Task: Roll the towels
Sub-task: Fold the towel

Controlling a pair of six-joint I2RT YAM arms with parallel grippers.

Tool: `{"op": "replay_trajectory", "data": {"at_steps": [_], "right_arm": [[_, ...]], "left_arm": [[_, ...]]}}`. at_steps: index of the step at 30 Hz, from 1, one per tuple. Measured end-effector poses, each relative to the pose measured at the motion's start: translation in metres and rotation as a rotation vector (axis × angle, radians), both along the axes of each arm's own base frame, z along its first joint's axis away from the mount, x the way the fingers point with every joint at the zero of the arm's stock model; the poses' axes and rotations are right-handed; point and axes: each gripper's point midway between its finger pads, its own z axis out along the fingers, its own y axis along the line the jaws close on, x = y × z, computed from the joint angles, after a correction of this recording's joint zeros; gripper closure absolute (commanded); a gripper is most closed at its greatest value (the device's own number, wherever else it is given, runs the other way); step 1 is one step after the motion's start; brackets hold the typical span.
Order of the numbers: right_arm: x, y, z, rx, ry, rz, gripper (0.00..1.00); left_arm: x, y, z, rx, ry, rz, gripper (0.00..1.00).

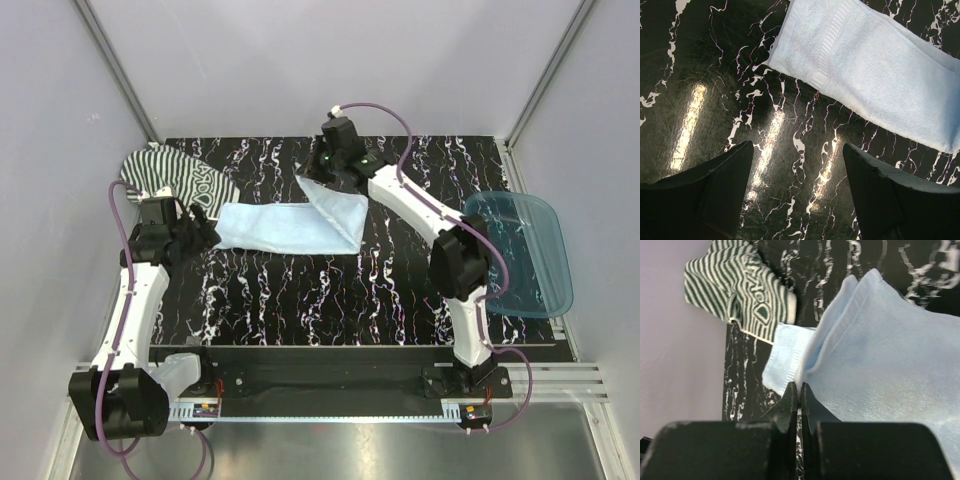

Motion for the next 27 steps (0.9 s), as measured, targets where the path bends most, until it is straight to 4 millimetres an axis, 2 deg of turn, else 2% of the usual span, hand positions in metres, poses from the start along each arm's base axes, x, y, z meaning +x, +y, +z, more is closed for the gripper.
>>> {"op": "replay_trajectory", "data": {"at_steps": [6,12,16,20,27], "right_arm": [[-0.002,0.055,0.003,0.057,-0.025,0.070,1.00],[-0.011,0.095,0.012,0.106,-0.063,0.131,1.00],[-0.018,0.119,0.011,0.136,-0.078,0.178,1.00],[-0.027,0.142,-0.003,0.166,-0.066,0.229,1.00],[-0.038,0.166,-0.052,0.161,0.007,0.275,1.00]], "left_arm": [[0.000,0.002,0.000,0.008,0.000,0.010,0.21],[0.000,0.006,-0.001,0.022,0.002,0.030,0.20],[0.000,0.010,-0.001,0.035,0.003,0.046,0.20],[0.000,0.013,-0.001,0.045,0.003,0.060,0.20],[-0.001,0.018,0.002,0.053,-0.007,0.083,0.20]]}}
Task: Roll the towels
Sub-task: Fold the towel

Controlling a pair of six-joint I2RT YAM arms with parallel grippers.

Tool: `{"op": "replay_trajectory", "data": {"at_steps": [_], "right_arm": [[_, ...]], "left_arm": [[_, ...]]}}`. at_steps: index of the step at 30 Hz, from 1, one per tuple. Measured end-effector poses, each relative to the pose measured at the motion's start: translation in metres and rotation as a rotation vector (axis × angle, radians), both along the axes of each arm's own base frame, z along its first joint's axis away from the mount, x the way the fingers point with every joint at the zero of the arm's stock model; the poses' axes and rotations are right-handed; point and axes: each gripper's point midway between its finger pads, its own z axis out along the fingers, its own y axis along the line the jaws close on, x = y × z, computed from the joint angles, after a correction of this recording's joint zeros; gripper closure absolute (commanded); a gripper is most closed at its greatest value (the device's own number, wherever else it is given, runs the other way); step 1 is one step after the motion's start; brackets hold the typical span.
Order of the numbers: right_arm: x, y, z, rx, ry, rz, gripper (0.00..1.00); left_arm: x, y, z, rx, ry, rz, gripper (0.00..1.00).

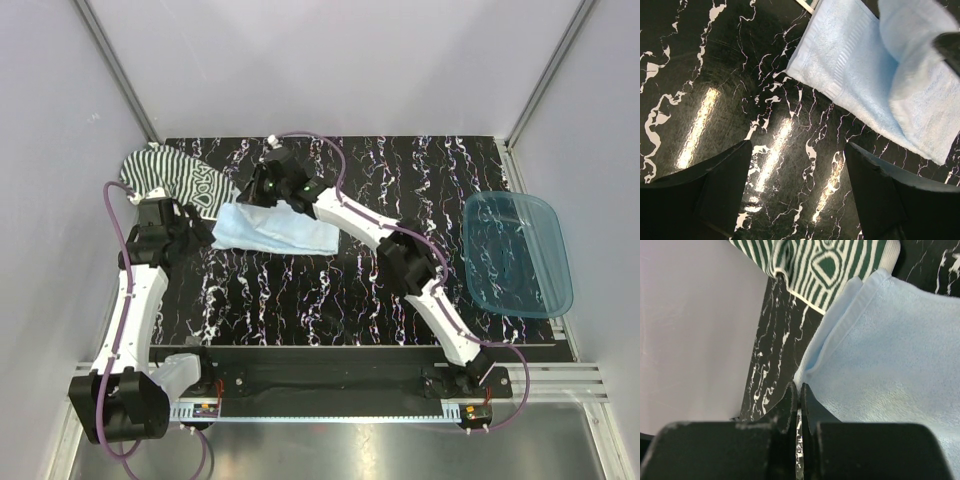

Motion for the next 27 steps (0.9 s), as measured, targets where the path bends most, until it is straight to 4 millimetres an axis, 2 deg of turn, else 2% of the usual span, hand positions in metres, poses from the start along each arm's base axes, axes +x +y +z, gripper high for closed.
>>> {"op": "replay_trajectory", "data": {"at_steps": [3,8,11,14,15,16,19,20,21,23,27], "right_arm": [[-0.006,0.008,-0.021,-0.010,0.030,0.017,1.00],[-0.022,0.024,-0.044,-0.015,0.057,0.058,1.00],[-0.036,0.038,-0.057,-0.012,0.071,0.097,0.93],[-0.047,0.051,-0.068,-0.003,0.092,0.132,0.78],[-0.050,0.054,-0.072,0.001,0.101,0.145,0.70],[-0.053,0.056,-0.076,0.003,0.110,0.154,0.56],[-0.059,0.061,-0.087,0.015,0.139,0.182,0.36],[-0.060,0.062,-0.089,0.017,0.145,0.189,0.32],[-0.061,0.063,-0.091,0.017,0.146,0.197,0.19],[-0.062,0.062,-0.092,0.012,0.148,0.204,0.01],[-0.060,0.055,-0.085,-0.014,0.113,0.213,0.00]], "left_arm": [[0.000,0.002,0.000,0.004,0.002,0.007,0.20],[-0.001,0.004,0.000,0.009,0.002,0.016,0.19],[-0.001,0.006,0.000,0.011,0.002,0.023,0.20],[-0.001,0.007,0.000,0.012,0.003,0.025,0.20],[-0.001,0.007,0.000,0.012,0.003,0.025,0.20],[-0.001,0.007,0.000,0.012,0.003,0.026,0.20],[-0.001,0.007,0.000,0.013,0.003,0.028,0.20],[-0.001,0.008,0.000,0.014,0.003,0.029,0.20],[-0.001,0.008,0.000,0.015,0.003,0.030,0.20],[-0.001,0.009,0.000,0.017,0.003,0.033,0.20],[-0.002,0.011,-0.001,0.025,0.008,0.041,0.20]]}}
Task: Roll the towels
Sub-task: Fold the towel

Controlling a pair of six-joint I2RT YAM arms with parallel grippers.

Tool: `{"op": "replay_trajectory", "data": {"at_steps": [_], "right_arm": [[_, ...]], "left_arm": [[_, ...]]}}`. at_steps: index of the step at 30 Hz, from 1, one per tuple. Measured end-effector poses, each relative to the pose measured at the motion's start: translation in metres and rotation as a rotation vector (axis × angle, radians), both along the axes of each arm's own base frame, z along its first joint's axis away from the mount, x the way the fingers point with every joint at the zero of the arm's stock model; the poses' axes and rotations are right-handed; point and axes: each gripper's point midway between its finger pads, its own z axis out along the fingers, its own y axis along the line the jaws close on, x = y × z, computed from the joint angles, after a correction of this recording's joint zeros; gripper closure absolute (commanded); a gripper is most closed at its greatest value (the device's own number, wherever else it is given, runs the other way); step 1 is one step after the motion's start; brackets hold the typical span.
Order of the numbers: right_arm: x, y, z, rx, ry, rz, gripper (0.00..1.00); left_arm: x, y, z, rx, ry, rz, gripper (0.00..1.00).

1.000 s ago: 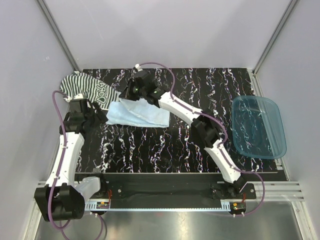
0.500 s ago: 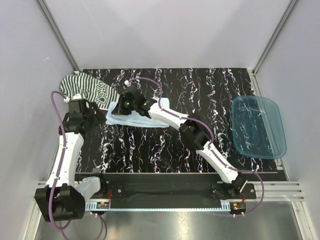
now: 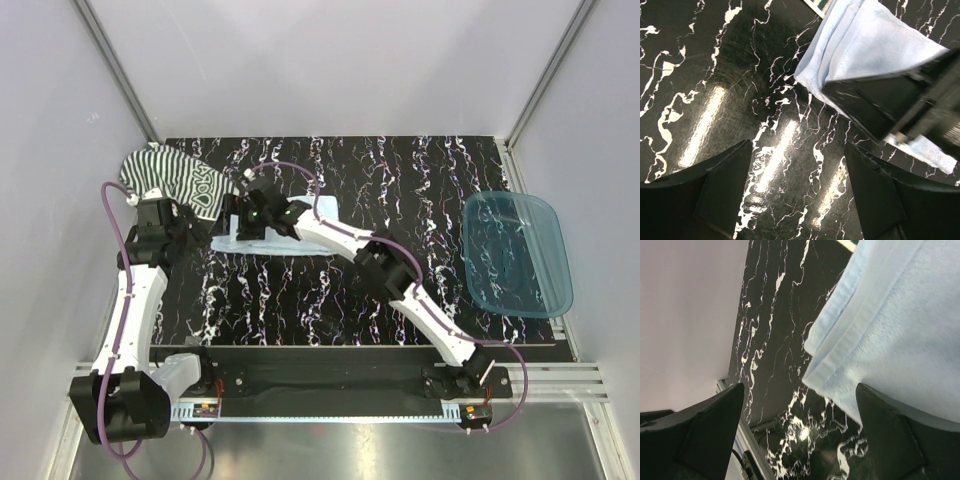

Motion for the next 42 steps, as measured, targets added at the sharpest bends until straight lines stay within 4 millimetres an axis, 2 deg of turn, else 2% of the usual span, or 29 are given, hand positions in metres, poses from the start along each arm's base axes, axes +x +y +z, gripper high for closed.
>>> {"op": "replay_trajectory", "data": {"at_steps": [2,4,5,9,12,15,17,18,19,21,24,28,31,33,36,37,39,40,42], "right_arm": [[0.001,-0.013,0.011,-0.019,-0.010,-0.011,0.00],[0.002,-0.036,0.023,-0.051,-0.011,-0.038,0.00],[0.005,-0.050,0.036,-0.058,-0.020,-0.057,0.00],[0.020,-0.120,0.091,-0.093,-0.085,-0.177,0.00],[0.028,-0.183,0.124,-0.120,-0.128,-0.294,0.03],[0.030,-0.240,0.125,-0.160,-0.121,-0.388,0.12],[0.031,-0.274,0.106,-0.205,-0.082,-0.436,0.20],[0.032,-0.285,0.095,-0.226,-0.060,-0.450,0.21],[0.031,-0.296,0.077,-0.259,-0.027,-0.460,0.22],[0.027,-0.308,0.045,-0.317,0.032,-0.459,0.25],[0.014,-0.306,0.005,-0.373,0.111,-0.406,0.30],[0.003,-0.300,-0.028,-0.404,0.182,-0.352,0.35],[-0.001,-0.297,-0.044,-0.409,0.216,-0.330,0.40],[-0.002,-0.295,-0.051,-0.411,0.231,-0.319,0.42],[-0.003,-0.294,-0.059,-0.412,0.242,-0.312,0.51],[-0.002,-0.292,-0.059,-0.403,0.243,-0.307,0.58],[-0.003,-0.291,-0.060,-0.396,0.240,-0.300,0.63],[-0.003,-0.291,-0.061,-0.394,0.242,-0.298,0.67],[-0.005,-0.291,-0.064,-0.394,0.241,-0.294,0.83]], "left_arm": [[-0.001,0.001,-0.001,0.004,0.006,0.004,0.20],[-0.002,0.001,-0.002,0.005,0.012,0.006,0.20],[-0.003,0.001,-0.002,0.004,0.013,0.006,0.20],[-0.001,0.000,-0.006,-0.001,0.031,0.002,0.20],[0.002,-0.001,-0.017,-0.013,0.069,0.000,0.20],[0.009,-0.002,-0.029,-0.033,0.125,0.003,0.21],[0.017,-0.002,-0.037,-0.041,0.161,0.003,0.22],[0.023,-0.003,-0.044,-0.046,0.187,0.004,0.22],[0.025,-0.003,-0.048,-0.050,0.201,0.004,0.23],[0.031,-0.005,-0.057,-0.061,0.234,0.004,0.23],[0.040,-0.009,-0.070,-0.074,0.275,0.001,0.23],[0.053,-0.017,-0.082,-0.083,0.311,-0.014,0.25],[0.062,-0.020,-0.090,-0.089,0.328,-0.018,0.27],[0.065,-0.021,-0.098,-0.093,0.346,-0.013,0.33],[0.070,-0.020,-0.108,-0.097,0.376,-0.007,0.35],[0.072,-0.020,-0.112,-0.096,0.386,-0.005,0.38],[0.075,-0.019,-0.120,-0.095,0.408,0.001,0.48],[0.076,-0.019,-0.123,-0.096,0.414,0.003,0.57],[0.075,-0.019,-0.128,-0.099,0.430,0.008,0.70]]}}
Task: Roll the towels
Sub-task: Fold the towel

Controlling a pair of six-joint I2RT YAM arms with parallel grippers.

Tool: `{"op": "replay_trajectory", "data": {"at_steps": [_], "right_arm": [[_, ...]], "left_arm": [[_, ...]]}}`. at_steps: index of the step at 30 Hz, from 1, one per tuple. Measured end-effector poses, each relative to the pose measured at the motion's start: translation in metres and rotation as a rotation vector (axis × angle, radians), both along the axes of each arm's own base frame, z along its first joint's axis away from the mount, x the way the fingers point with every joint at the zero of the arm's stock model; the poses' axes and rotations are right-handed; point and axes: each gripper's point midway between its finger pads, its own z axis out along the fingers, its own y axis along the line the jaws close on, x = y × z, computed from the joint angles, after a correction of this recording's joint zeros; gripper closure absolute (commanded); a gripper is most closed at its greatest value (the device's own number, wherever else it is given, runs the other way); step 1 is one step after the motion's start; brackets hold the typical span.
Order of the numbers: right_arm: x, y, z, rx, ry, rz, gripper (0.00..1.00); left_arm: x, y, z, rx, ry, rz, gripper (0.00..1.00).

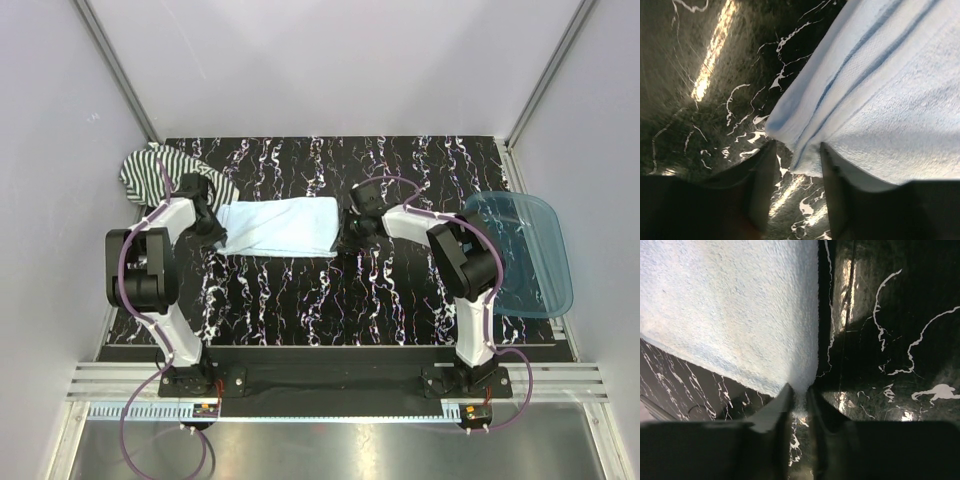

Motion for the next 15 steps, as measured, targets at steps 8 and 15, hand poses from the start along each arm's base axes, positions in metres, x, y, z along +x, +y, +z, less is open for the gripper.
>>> {"op": "replay_trajectory", "data": {"at_steps": [8,15], "right_arm": [[-0.012,-0.003,-0.006,0.034,-0.008,0.004,1.00],[-0.043,-0.021,-0.007,0.042,0.012,-0.018,1.00]], "left_arm": [[0.002,0.001,0.000,0.004,0.000,0.005,0.95],[-0.003,-0.002,0.001,0.004,0.015,0.005,0.91]]}}
